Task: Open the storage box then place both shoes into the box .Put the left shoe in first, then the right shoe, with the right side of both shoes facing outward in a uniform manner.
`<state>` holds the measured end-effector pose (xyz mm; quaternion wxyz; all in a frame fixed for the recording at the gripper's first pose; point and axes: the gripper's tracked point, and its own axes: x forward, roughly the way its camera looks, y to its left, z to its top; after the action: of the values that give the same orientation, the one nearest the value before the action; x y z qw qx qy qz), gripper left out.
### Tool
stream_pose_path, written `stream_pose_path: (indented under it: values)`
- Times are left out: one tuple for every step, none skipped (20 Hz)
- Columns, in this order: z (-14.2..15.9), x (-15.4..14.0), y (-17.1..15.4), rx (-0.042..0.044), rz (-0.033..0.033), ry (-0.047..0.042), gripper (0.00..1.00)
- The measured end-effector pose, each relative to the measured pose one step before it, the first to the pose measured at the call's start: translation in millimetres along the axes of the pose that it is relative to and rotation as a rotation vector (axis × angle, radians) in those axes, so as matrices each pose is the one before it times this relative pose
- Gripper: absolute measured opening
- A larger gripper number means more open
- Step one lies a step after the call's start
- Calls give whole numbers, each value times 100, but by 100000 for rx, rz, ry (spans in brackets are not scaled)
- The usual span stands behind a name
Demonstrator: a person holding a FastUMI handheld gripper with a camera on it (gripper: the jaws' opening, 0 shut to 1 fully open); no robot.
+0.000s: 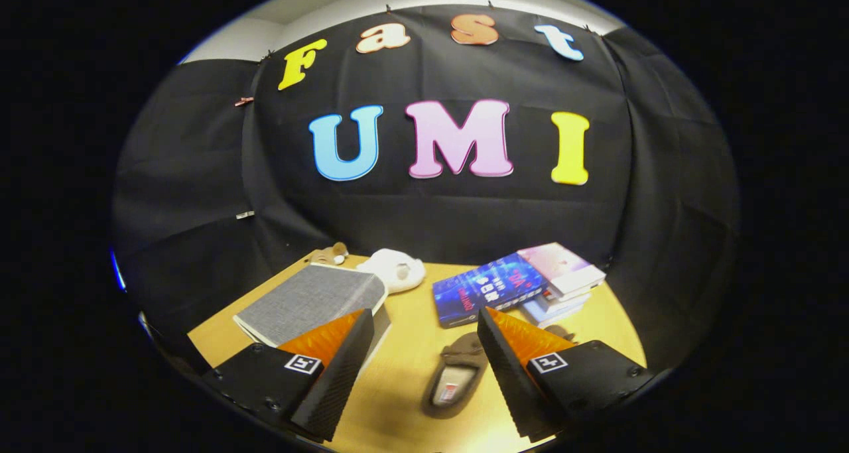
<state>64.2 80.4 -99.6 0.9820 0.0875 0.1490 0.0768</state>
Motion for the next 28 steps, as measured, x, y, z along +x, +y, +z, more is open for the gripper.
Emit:
stream_pose_path:
  values:
    - [-1033,799,670,3633,2133,3998,99]
    - [-942,755,804,3169,2931,3351,100]
    - [-828,686,751,2579,3214,3168,98]
    - [-901,825,697,2782,3176,3308,98]
    - [-905,720,805,3857,4217,3859,98]
    - [-818,601,948,5387,4218,4034,98]
    - [-609,546,853,5585,5003,2860,98]
    - [-501,588,731,4256,4552,1866,98]
    - [-598,508,461,2307,3850,1693,98]
    - [-541,643,491,1098,3611,1908,98]
    - [-556,517,196,100,2884,1904,98]
    - [-597,686,222,300,3102,1757,98]
    - [-643,615,241,1416,3636,2135,98]
    - [-401,481,136,3225,3544,1776,98]
    - [-490,539,-64,4290,3397,2165,98]
    - [-590,558,-88,4140,2099,1166,98]
    - [-93,292,-277,3240,971,-400,98]
    - [-5,426,-500,1995,210,-516,98]
    - [-162,341,-237,1674,831,484,98]
    - [-243,394,127,2273,2444,1029,98]
    - [-351,258,238,3054,2386,1801,98]
    - [-296,319,73,3806,2101,2092,98]
    - [-270,403,135,5324,2763,2060,98]
    - [-190,297,260,5087,2388,1674,98]
    - [-219,288,183,5482,1744,1392,96]
    - [55,196,97,4326,687,500,96]
    - [293,102,-252,2965,-160,-692,96]
    - [38,212,43,3825,1238,-151,92]
